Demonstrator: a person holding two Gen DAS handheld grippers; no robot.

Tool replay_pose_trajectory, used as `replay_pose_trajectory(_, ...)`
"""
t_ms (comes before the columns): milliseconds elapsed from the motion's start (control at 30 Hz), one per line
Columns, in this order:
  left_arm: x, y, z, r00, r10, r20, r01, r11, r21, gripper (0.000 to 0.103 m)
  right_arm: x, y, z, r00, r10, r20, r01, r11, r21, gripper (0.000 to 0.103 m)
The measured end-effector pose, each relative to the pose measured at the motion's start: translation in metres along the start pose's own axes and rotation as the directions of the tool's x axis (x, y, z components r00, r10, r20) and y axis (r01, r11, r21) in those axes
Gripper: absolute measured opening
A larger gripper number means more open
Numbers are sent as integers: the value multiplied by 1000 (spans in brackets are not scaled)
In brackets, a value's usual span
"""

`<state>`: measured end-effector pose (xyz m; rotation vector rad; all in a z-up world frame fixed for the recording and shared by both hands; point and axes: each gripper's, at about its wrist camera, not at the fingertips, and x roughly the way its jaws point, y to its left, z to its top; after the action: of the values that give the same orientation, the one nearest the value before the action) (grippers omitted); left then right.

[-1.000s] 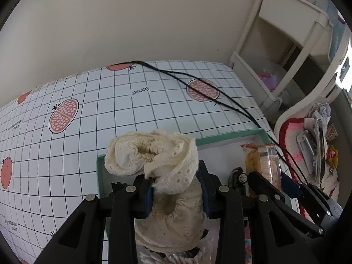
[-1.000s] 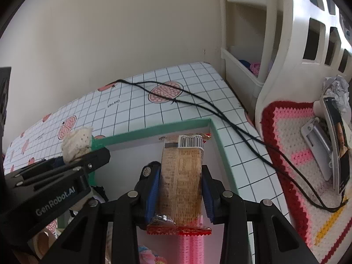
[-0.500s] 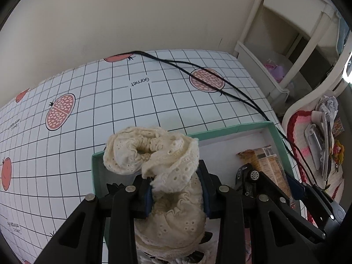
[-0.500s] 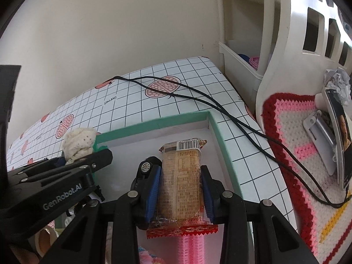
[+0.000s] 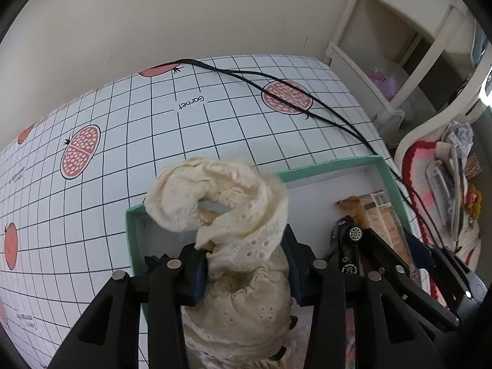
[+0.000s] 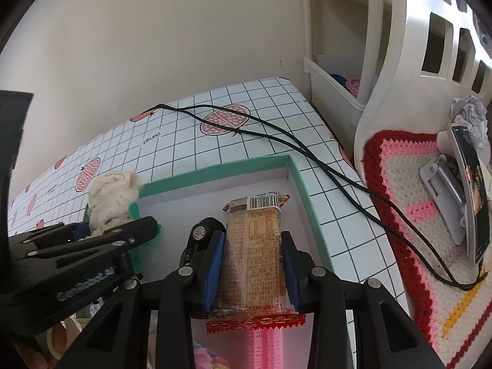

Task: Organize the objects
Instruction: 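Open the right tool releasing the snack packet while the left tool releases the scrunchie in the tray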

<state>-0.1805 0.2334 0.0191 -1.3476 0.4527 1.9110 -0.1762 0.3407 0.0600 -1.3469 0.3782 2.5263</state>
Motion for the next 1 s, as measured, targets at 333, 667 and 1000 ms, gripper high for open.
replay_pose_trajectory(333, -20, 8, -5, 999, -31, 36, 32, 999, -29, 45, -3, 1, 1, 1000, -13, -6, 13, 1000, -6, 39)
replay_pose_trajectory(667, -48, 23, -11, 994, -38, 105, 45, 997, -68, 53, 2, -7, -3, 1000, -10, -29, 11, 999, 30, 42)
replay_pose_trajectory(1000, -56, 34, -13, 983, -61, 173, 78, 992, -94, 55, 1, -7, -2, 999, -19, -39, 20, 1000, 24, 57)
